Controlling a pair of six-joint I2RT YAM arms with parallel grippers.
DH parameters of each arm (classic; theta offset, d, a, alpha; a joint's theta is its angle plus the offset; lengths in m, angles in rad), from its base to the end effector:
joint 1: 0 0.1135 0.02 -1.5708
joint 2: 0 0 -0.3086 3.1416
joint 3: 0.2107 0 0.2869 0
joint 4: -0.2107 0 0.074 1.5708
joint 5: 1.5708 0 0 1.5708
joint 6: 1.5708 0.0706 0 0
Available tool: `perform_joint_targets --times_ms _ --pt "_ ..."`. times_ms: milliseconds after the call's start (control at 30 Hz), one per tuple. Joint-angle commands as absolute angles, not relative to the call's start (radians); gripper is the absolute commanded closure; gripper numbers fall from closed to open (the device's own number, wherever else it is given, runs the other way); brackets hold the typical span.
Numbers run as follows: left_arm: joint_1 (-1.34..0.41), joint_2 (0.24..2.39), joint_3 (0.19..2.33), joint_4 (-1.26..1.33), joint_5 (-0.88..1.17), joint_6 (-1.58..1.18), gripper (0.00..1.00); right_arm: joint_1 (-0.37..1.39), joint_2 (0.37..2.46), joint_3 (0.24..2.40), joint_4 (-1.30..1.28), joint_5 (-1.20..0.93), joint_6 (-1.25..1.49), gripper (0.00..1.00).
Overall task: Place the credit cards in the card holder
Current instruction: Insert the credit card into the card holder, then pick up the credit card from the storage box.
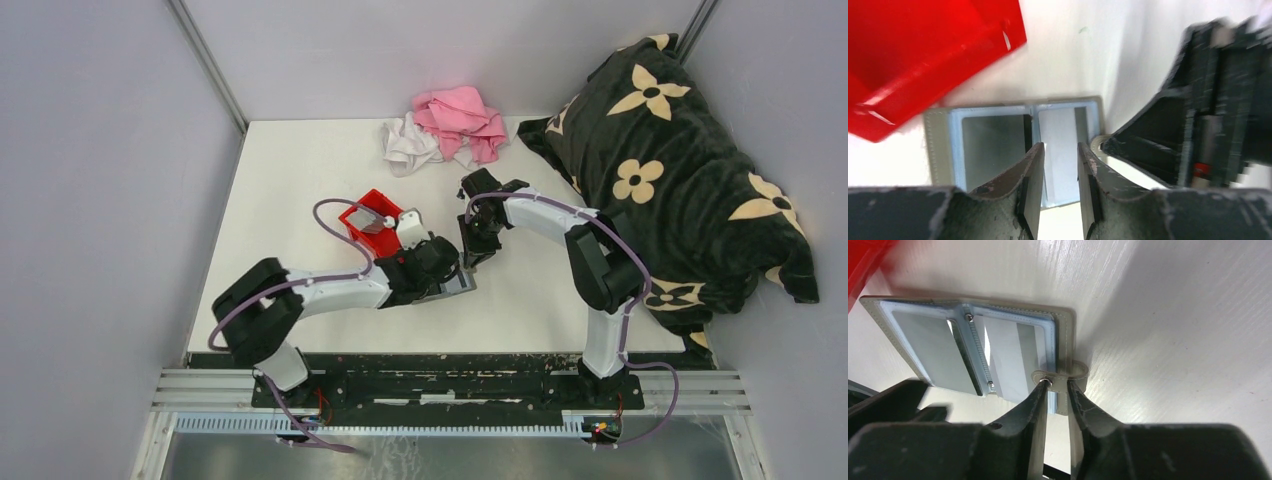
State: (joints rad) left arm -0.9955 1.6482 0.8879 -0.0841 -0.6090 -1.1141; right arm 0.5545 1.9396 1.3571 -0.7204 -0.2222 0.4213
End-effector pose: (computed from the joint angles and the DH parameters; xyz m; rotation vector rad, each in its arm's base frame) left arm 0.2385 -0.2936 0.1727 -0.4006 2.2247 -0.3939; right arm 0.3628 0.2430 0.1594 -0.2423 2.9615 0.4805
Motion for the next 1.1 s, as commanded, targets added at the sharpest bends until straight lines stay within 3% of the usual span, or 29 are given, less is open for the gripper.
perform_joint_targets --times_ms 0,167,433,833,1067 --pt "-0.993 1.436 0.867 -0.152 -0.781 -1.084 0.6 0.562 1.856 1.42 -0.719 -0.2 0.42 0.7" --pt "-0.981 1.234 0.78 -0.257 -0.883 -1.168 0.48 0.584 1.798 1.492 -0.672 -0.217 0.406 0.6" --pt "-0.891 1.034 0.673 -0.412 -0.922 -1.337 0.42 0.679 1.892 1.759 -0.677 -0.217 0.284 0.53" --pt "-0.615 0.958 0.567 -0.321 -0.734 -1.323 0.39 0.735 2.256 2.239 -0.729 -0.342 0.251 0.51" --pt "-0.5 1.017 0.56 -0.255 -0.662 -1.286 0.37 0.74 2.358 2.336 -0.665 -0.355 0.26 0.47"
